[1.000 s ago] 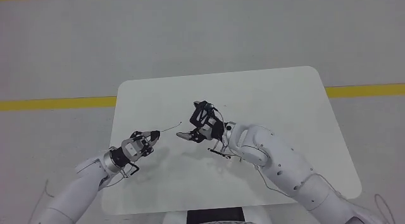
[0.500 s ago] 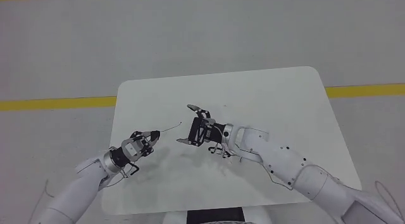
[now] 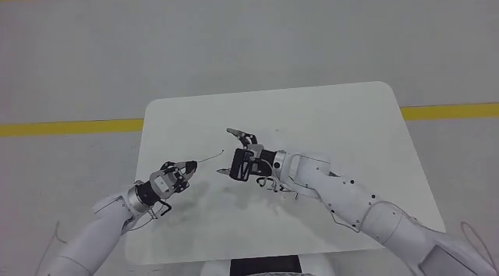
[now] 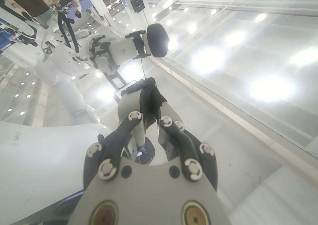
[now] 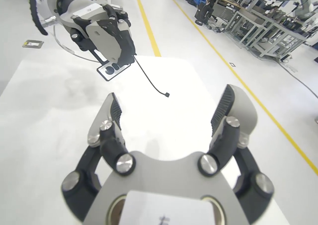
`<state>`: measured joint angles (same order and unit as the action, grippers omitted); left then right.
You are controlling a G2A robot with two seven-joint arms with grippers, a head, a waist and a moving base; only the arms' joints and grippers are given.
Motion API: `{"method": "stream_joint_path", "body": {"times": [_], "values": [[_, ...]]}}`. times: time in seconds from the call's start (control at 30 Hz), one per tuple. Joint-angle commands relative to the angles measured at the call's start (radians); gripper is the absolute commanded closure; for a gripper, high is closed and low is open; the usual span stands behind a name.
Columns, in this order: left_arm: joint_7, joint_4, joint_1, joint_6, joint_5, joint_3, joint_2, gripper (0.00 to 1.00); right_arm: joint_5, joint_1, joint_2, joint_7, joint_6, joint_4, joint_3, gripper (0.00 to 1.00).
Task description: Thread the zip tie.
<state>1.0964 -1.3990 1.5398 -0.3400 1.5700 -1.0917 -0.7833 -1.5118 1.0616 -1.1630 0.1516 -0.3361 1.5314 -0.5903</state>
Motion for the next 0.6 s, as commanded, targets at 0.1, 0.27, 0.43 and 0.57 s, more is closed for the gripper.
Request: {"method": "stream_joint_path", "body": {"times": [0.1,0.27,0.43,0.57], "values": [[0.0,0.0,0.0,0.0,0.0,0.0,0.0,1.0,-0.048,-0.004,-0.007,0.004,-0.004,-0.011,0.004,0.85],[0.0,0.0,0.0,0.0,0.0,0.0,0.0,1.0,-0.058,-0.007,-0.012,0.001,-0.002,-0.017,0.004,0.89],[0.0,0.0,0.0,0.0,0.0,0.0,0.0,1.0,-0.058,-0.012,-0.008,0.013,0.01,-0.013,0.008,0.9],[0.0,0.0,0.0,0.0,0.0,0.0,0.0,1.0,-0.058,-0.012,0.0,0.027,0.011,-0.006,0.013,0.89]]}}
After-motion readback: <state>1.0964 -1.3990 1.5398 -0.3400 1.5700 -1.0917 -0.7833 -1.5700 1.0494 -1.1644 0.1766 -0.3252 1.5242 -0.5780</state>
